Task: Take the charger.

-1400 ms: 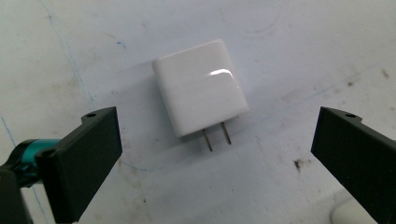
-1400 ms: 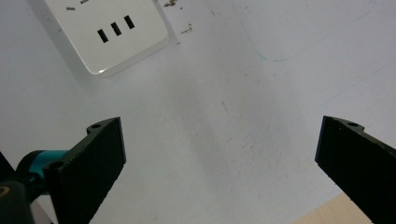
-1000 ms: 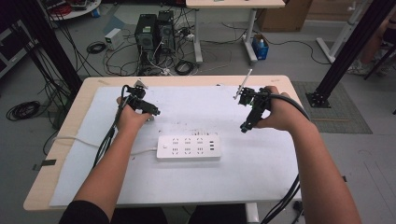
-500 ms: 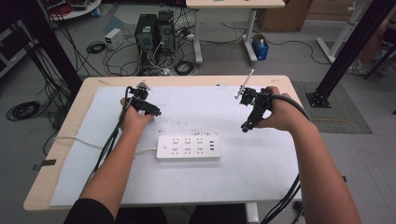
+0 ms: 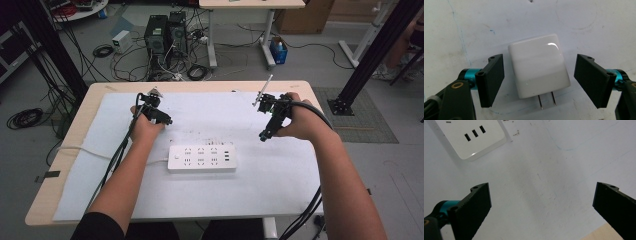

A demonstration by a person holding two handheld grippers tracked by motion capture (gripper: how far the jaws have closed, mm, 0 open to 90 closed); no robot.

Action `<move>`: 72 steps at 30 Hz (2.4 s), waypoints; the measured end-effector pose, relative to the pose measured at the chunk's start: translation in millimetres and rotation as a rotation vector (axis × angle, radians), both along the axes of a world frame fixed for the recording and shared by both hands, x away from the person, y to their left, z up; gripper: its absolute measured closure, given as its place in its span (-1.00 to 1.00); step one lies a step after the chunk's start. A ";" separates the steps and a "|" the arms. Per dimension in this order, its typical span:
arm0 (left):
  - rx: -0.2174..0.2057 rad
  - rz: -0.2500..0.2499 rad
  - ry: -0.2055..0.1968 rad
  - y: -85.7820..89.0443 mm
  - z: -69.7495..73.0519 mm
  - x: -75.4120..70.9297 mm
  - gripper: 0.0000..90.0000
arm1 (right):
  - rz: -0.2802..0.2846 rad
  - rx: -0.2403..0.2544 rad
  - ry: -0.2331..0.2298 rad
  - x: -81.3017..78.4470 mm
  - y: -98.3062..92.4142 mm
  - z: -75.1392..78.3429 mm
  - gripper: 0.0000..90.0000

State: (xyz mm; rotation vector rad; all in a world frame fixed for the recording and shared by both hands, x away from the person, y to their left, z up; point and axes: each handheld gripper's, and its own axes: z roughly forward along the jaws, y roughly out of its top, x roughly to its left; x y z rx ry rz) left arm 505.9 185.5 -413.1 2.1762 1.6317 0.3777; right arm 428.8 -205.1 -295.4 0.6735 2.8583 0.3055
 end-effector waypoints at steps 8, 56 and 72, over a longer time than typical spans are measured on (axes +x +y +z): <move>0.002 0.000 0.012 -1.2 -0.1 -0.5 -0.33 | -0.009 0.005 -0.004 -0.8 -0.5 1.5 -0.97; 0.084 -0.235 -0.095 7.9 74.8 -36.2 -0.06 | -0.023 0.041 -0.037 -10.6 -4.1 10.9 -0.97; 0.096 -0.502 -0.116 5.6 121.5 -76.0 -0.06 | -0.025 0.080 -0.041 -26.7 -1.6 8.6 -0.97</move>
